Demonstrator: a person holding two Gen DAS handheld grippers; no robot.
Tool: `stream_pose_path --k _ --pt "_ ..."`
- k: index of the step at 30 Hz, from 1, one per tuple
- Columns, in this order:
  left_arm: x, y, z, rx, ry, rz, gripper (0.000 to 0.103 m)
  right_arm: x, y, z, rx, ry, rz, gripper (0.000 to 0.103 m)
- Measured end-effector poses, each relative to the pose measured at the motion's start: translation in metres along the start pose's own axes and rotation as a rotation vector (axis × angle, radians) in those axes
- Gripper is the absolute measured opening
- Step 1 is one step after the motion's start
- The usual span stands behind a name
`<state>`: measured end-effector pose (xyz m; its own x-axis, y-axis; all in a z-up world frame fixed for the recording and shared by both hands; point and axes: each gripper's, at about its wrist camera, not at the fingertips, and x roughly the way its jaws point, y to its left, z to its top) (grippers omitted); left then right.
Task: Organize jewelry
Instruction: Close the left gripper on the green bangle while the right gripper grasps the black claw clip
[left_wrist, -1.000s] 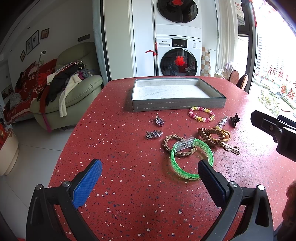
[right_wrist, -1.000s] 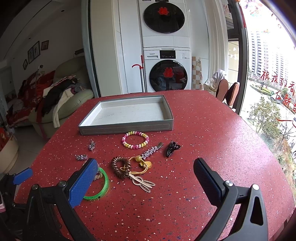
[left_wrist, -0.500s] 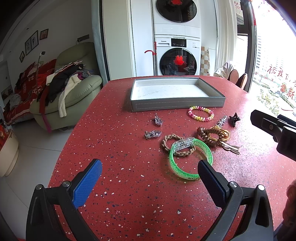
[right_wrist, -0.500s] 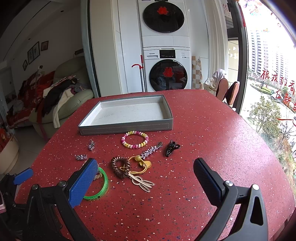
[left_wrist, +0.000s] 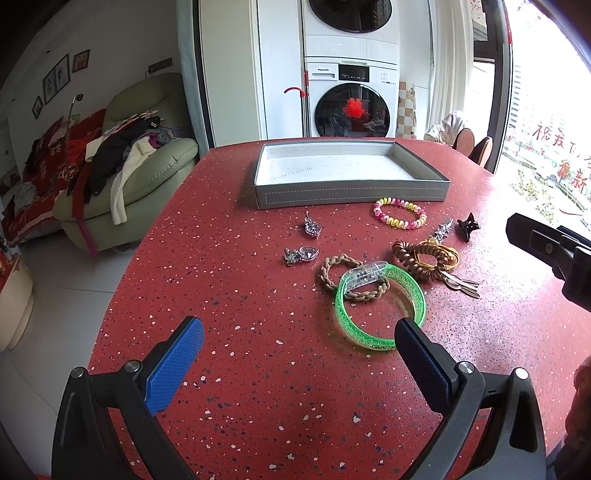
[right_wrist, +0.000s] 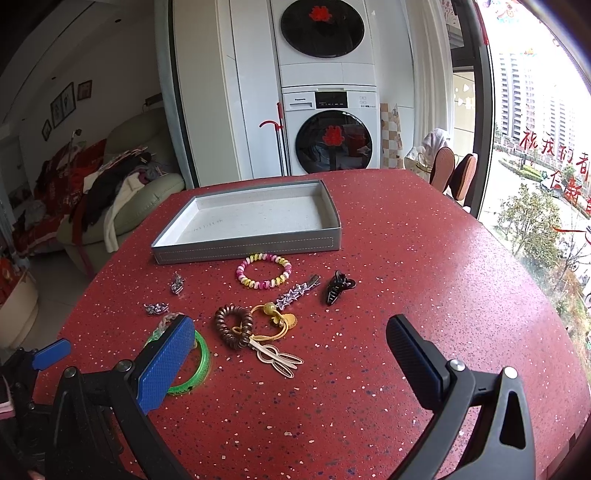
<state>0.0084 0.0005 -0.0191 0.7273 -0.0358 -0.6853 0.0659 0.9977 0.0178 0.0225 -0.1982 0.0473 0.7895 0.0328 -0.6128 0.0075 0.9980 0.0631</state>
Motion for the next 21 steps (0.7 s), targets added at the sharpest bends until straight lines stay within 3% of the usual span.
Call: stream_pose_path --k 10,21 --pt "0.029 0.005 0.021 -0.071 0.15 -0.135 0.103 0.04 -0.041 0.016 0.081 0.161 -0.062 0.103" --pt "0.052 -0.004 0.029 -0.069 0.227 -0.139 0.103 0.099 -0.062 0.028 0.132 0.285 -0.029 0.098"
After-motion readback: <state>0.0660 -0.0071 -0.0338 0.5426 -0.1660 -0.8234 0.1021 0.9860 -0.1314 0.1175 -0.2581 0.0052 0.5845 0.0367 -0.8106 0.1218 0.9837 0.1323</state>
